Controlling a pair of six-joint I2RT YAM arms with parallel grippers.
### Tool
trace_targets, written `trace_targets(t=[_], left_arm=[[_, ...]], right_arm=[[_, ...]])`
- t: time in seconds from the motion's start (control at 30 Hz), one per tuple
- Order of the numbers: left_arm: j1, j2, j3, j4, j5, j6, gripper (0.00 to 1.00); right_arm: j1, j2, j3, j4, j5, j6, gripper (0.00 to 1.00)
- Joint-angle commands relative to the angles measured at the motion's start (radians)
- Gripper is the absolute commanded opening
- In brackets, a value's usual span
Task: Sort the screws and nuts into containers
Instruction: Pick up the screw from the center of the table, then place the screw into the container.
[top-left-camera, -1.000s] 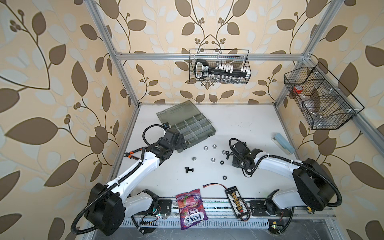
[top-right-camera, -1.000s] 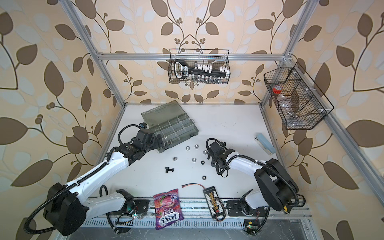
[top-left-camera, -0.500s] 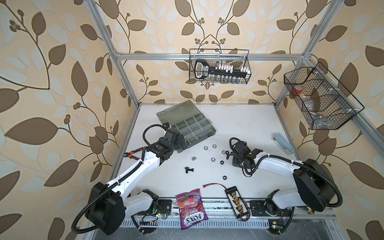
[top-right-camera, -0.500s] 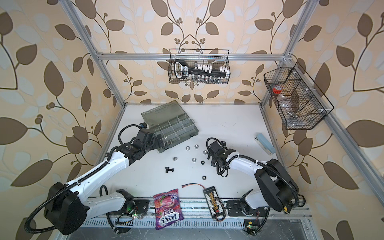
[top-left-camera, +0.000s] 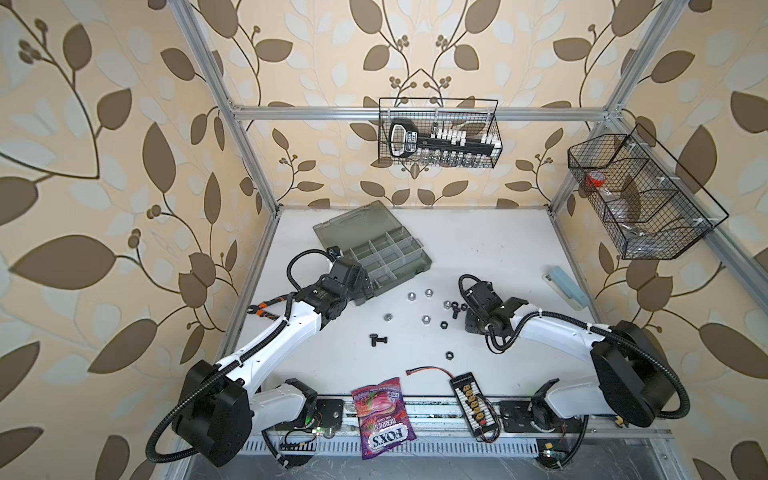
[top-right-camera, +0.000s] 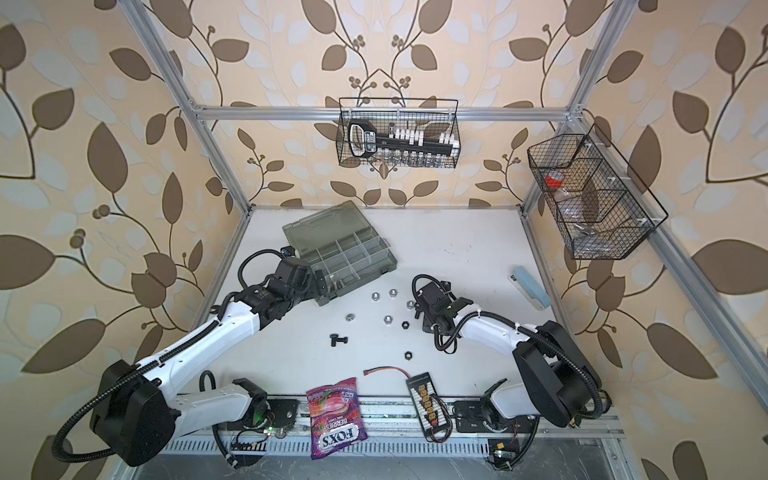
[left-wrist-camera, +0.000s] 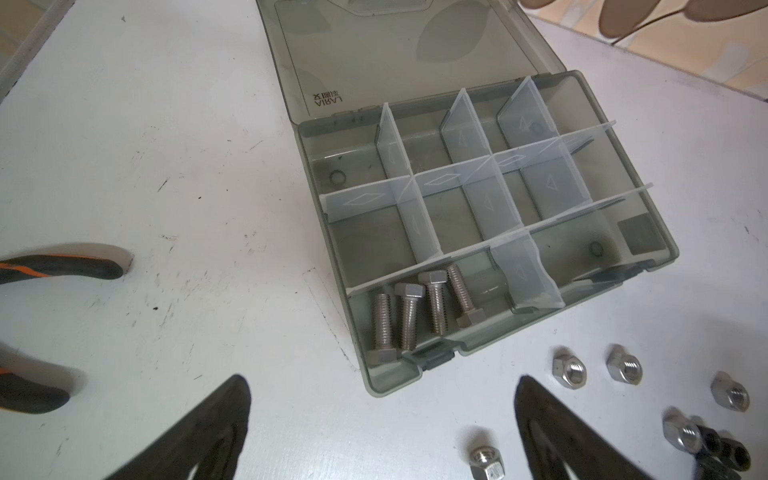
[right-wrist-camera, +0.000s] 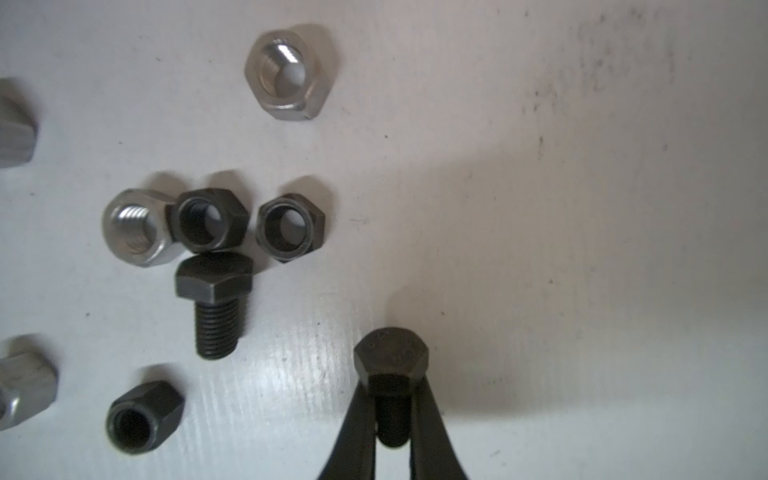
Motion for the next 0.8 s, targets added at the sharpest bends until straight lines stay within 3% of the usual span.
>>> trace_targets(t=[0.0,0.2,0.77], left_arm=[[0.01,-0.001,0.027,0.002,-0.014,-0.021,0.99],[0.01,-0.006,0.025,-0.005,-0.004,-0.029,0.99],[0.01,-0.027,-0.001,-0.034,0.06,-0.073,0.99]], right_arm=[[-0.002,-0.042,0.07,-0.001,0.003,-0.053,0.0],[0.001,-0.007,0.195,0.068,-0.028,-0.143,0.0],[0.005,0.455,0.702,0.115,-0.146,-0.339,0.0]])
